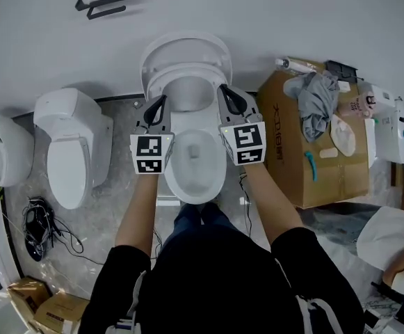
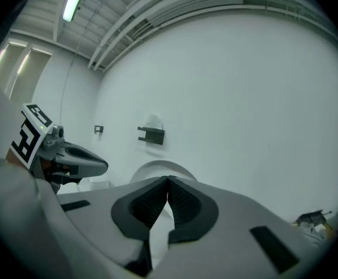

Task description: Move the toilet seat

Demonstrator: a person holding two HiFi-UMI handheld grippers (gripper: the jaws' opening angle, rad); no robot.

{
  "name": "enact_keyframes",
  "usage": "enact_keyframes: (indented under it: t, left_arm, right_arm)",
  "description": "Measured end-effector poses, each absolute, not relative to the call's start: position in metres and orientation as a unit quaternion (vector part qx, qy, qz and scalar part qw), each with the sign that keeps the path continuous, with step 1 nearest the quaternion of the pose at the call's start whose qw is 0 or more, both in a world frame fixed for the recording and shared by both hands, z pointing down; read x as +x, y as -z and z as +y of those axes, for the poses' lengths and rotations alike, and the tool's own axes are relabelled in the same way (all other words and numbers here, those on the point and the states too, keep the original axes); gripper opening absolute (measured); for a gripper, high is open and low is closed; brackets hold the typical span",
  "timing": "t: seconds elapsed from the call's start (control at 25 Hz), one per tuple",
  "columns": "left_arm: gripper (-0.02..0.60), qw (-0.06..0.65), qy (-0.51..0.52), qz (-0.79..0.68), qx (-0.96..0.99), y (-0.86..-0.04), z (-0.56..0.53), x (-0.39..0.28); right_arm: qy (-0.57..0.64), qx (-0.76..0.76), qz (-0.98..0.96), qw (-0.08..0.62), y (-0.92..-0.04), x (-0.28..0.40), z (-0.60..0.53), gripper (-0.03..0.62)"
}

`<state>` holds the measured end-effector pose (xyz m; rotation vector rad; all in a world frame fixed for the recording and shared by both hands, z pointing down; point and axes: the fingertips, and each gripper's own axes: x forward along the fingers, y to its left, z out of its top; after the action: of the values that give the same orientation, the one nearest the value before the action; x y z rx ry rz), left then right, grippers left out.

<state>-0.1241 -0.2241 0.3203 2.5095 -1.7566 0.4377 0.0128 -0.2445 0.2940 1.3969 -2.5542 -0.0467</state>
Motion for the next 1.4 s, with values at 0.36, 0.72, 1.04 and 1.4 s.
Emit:
enact_keyframes:
  t: [0.36, 0.72, 1.04, 1.4]
  left_arm:
    - [0.008, -0.03, -0.111, -0.579, 0.807, -0.258, -0.115, -0.104]
    - [0.008, -0.041, -0.089, -0.581, 0.808, -0.236, -0.023, -0.101]
    - [0.008, -0.031, -0.084, -0.591, 0.802, -0.231, 0.004, -0.101]
    - [0.008, -0.049, -0.061, -0.586, 0.807, -0.218, 0.006, -0.098]
  right_arm:
    - [0.021, 0.519, -0.852, 0.06, -0.248, 0.046, -0.134, 0.023]
    - [0.051, 0.507, -0.859, 0.05, -0.231, 0.059, -0.038, 0.023]
    - [0.028, 0.507, -0.861, 0.032, -0.231, 0.052, -0.008, 0.023]
    - [0.044, 0.515, -0.856, 0.016, -0.21, 0.054, -0.01, 0.023]
